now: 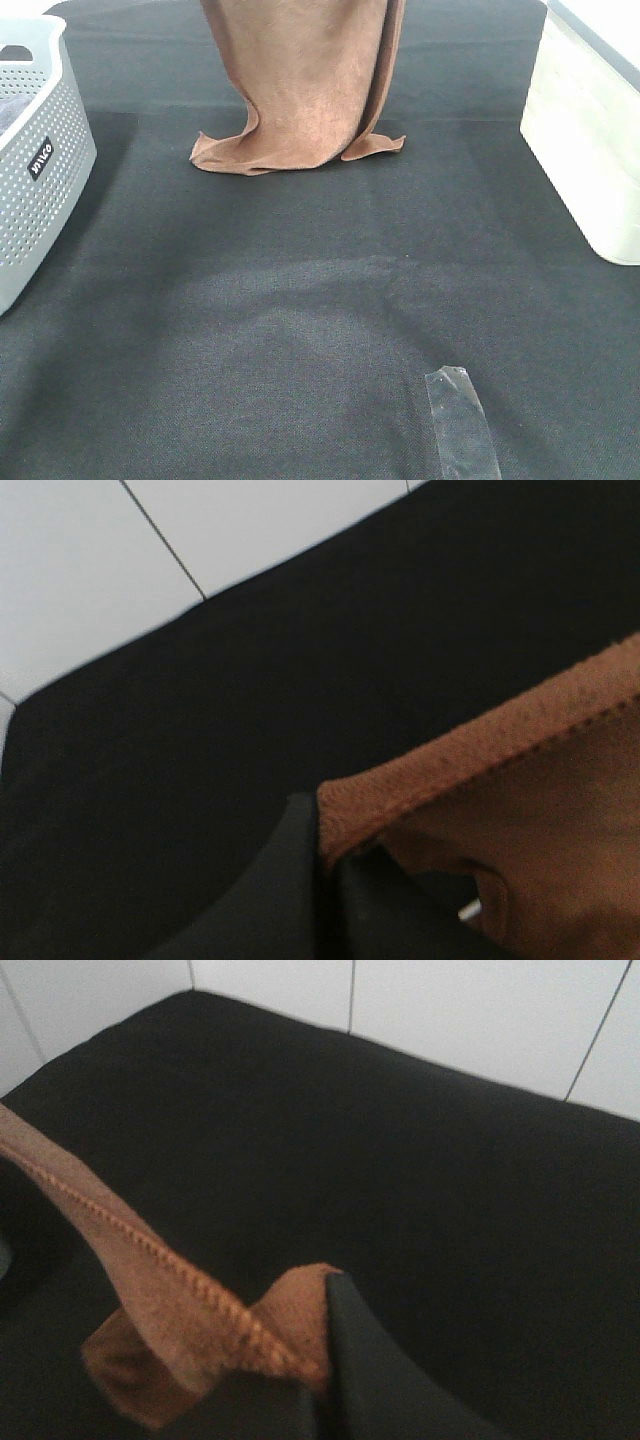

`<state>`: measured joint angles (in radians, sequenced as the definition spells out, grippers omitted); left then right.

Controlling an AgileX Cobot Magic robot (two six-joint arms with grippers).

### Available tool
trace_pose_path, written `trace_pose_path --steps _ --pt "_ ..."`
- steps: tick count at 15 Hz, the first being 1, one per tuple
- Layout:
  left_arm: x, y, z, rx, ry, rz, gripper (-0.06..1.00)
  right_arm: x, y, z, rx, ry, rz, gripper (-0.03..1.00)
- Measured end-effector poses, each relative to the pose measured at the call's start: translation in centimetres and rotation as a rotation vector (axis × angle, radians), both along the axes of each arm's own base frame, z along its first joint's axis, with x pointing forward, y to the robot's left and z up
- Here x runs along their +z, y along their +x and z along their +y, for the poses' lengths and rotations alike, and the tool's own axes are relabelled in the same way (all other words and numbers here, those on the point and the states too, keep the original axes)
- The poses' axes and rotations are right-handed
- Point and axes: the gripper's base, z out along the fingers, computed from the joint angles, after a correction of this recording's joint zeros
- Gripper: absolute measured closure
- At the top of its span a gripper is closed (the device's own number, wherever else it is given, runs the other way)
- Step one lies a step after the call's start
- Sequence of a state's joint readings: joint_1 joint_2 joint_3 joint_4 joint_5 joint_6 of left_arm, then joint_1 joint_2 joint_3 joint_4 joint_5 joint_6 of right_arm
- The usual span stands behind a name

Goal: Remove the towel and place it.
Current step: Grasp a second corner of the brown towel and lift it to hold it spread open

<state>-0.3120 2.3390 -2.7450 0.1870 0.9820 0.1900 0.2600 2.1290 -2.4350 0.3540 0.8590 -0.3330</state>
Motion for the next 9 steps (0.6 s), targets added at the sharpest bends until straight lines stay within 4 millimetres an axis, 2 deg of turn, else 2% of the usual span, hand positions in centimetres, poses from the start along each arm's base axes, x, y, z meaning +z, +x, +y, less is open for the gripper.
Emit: trace_pose_path --steps 2,4,6,9 --pt "2.0 -2.6 0.7 0.013 -0.001 0.108 0.94 1.5 -2.8 -0.3 0.048 -0.027 0.123 0.96" --pt "3.7 -4.2 1.0 0.012 -0.031 0.124 0.94 2.3 -4.6 -0.6 0.07 -0.049 0.197 0.96" --pt "5.5 -5.5 1.0 -0.001 -0.108 0.11 0.94 3.1 -5.7 -0.9 0.076 -0.055 0.221 0.96" --pt "6.0 -6.6 0.9 -0.014 -0.173 0.15 0.94 4.1 -7.0 -1.3 0.036 -0.031 0.242 0.96"
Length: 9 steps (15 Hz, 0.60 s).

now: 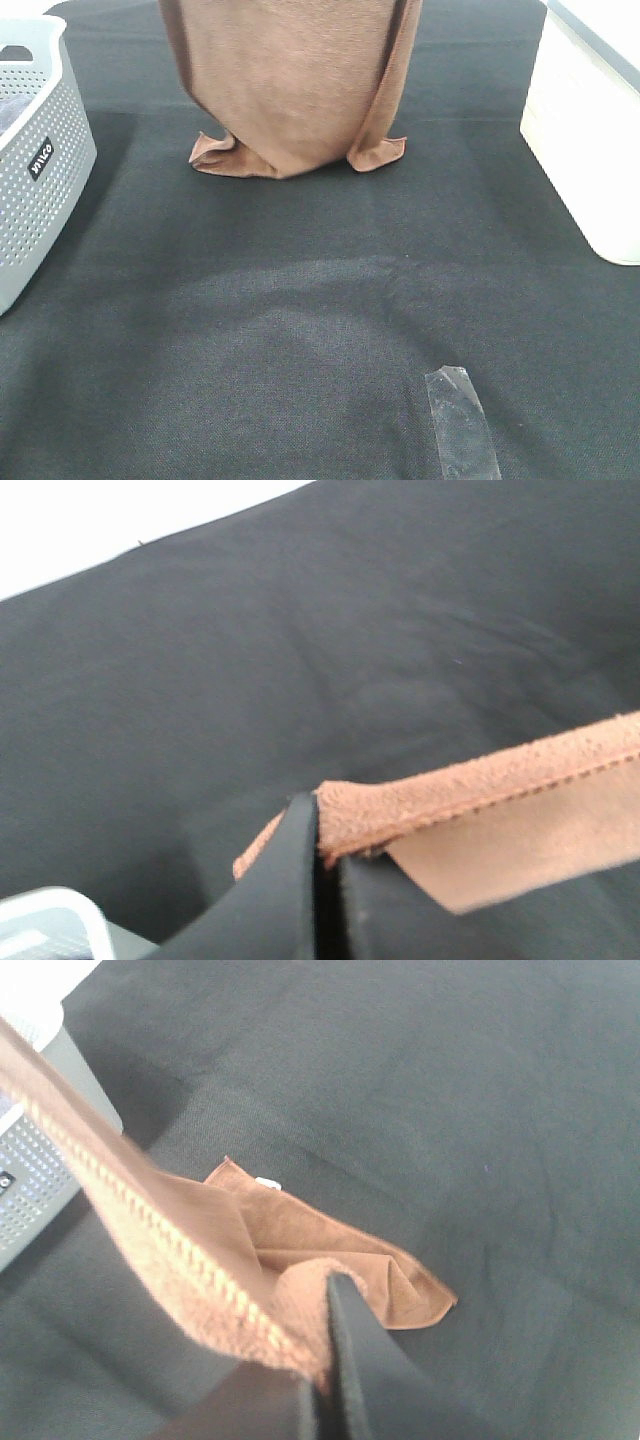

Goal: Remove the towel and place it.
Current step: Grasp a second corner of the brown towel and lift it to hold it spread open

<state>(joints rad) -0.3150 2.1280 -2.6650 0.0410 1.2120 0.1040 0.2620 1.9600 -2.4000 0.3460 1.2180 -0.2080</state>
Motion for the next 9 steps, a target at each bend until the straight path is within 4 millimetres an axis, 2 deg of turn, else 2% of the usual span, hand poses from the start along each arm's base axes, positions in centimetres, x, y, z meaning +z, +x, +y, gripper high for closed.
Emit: trace_pose_path --steps 2,4,7,9 --pt "-0.6 -1.8 0.3 -0.014 0.012 0.099 0.94 -0.5 -2.0 -0.5 -0.003 -0.005 0.071 0.96" --pt "-1.0 -4.8 0.6 -0.038 0.038 0.18 0.94 -1.5 -4.2 -0.9 0.002 -0.019 0.149 0.96" --pt "-1.6 -9.4 1.0 -0.096 0.068 0.254 0.94 -1.4 -7.8 -1.7 0.036 -0.03 0.168 0.96" --pt "-1.2 -12.5 1.4 -0.129 0.077 0.256 0.94 -1.1 -9.8 -2.2 0.095 -0.066 0.128 0.96"
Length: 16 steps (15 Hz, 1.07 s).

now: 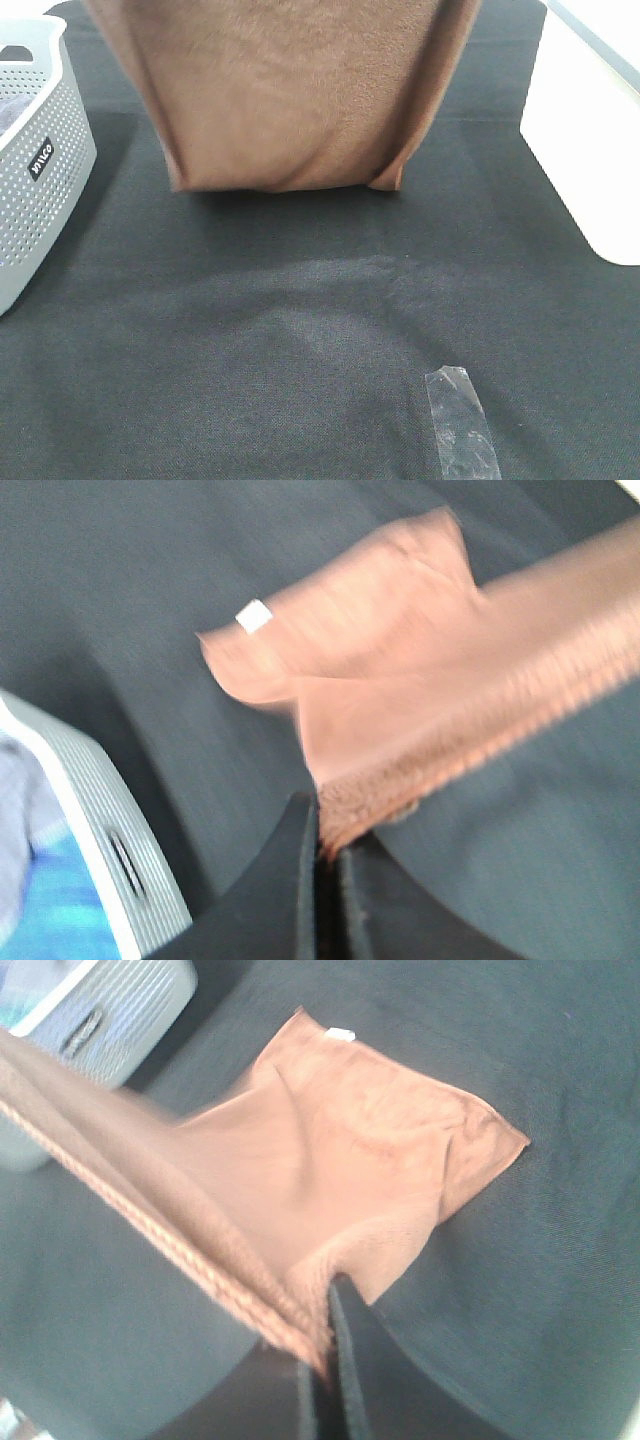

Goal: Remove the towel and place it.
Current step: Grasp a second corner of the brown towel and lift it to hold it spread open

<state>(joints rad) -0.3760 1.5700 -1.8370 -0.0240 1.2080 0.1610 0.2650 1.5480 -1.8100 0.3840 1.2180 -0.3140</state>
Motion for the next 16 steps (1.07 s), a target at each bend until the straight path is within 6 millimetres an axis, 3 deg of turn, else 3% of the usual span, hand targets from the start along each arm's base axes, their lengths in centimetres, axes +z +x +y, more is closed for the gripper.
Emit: trace_pose_path --steps 4,7,10,14,16 --pt "0.8 -4.0 1.2 -0.015 -0.016 -0.024 0.94 -0.6 -3.1 -0.6 0.111 -0.038 -0.029 0.96" --pt "-1.3 -5.8 1.7 -0.025 -0.012 0.048 0.94 -2.9 -5.2 -1.1 0.184 -0.084 0.004 0.96" --pt "-3.2 -7.2 2.1 -0.032 -0.01 0.111 0.94 -5.2 -6.9 -1.5 0.302 -0.135 0.005 0.96" --pt "-5.0 -7.9 1.9 -0.083 -0.012 0.174 0.94 -5.2 -8.9 -2.1 0.354 -0.167 -0.051 0.96" --pt "-5.8 -8.0 1.7 -0.093 -0.015 0.201 0.94 -6.5 -10.0 -2.4 0.357 -0.169 -0.017 0.96"
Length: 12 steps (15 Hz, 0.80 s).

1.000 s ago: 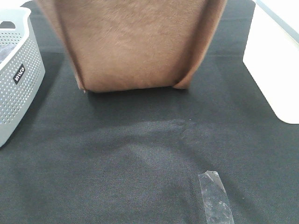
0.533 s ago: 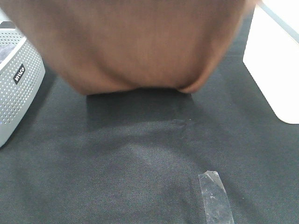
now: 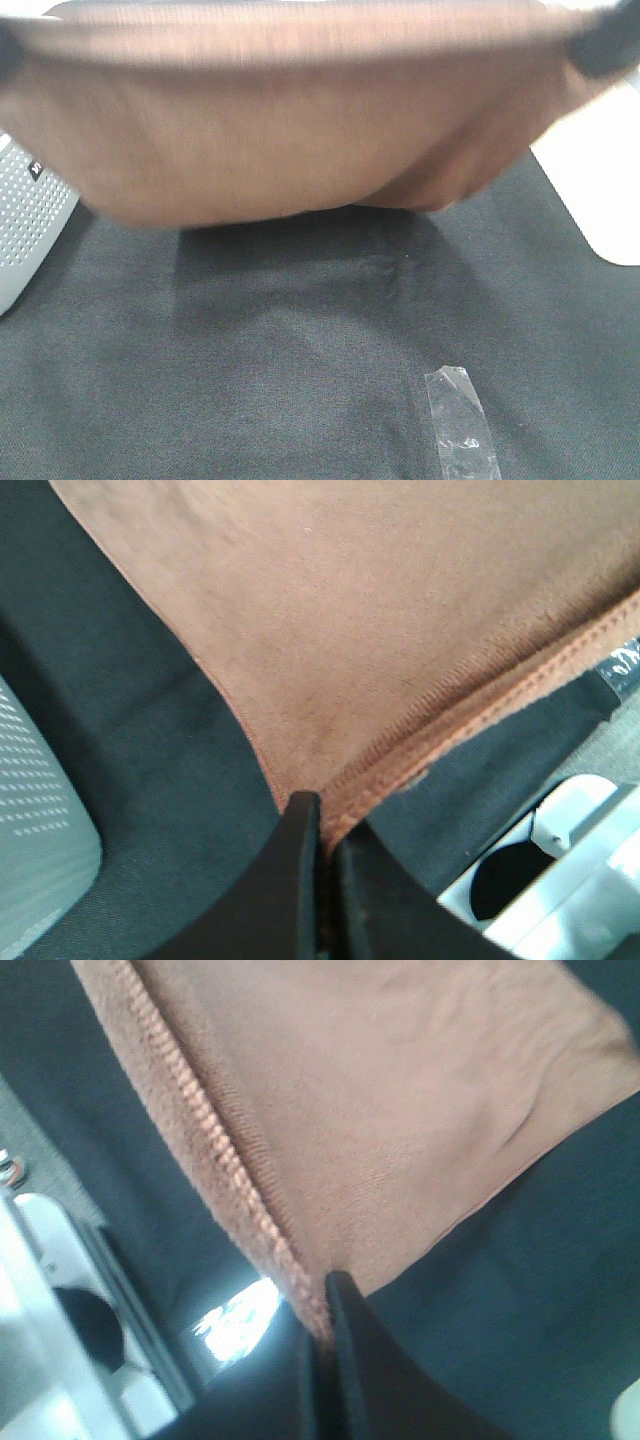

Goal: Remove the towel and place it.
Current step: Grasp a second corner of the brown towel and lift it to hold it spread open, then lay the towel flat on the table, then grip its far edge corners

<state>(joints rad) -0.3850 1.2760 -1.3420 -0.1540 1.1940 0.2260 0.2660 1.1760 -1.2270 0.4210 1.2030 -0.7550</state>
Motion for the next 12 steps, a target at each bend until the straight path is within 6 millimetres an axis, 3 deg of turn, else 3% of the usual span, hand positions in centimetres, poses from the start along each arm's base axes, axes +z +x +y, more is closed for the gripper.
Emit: trace_pose_path --steps 4,7,12 --pt "-1.4 -0.3 -0.4 -0.024 -0.028 0.063 0.94 -2.8 -1.6 -0.6 -0.005 -0.035 0.07 0.96" --pt "-4.6 -1.3 -0.5 -0.034 -0.035 0.184 0.94 -4.4 -3.1 -1.1 -0.007 -0.061 0.099 0.96" --pt "-8.4 -5.2 0.1 -0.03 -0.097 0.335 0.94 -7.5 -7.5 -2.2 -0.059 -0.046 0.165 0.96"
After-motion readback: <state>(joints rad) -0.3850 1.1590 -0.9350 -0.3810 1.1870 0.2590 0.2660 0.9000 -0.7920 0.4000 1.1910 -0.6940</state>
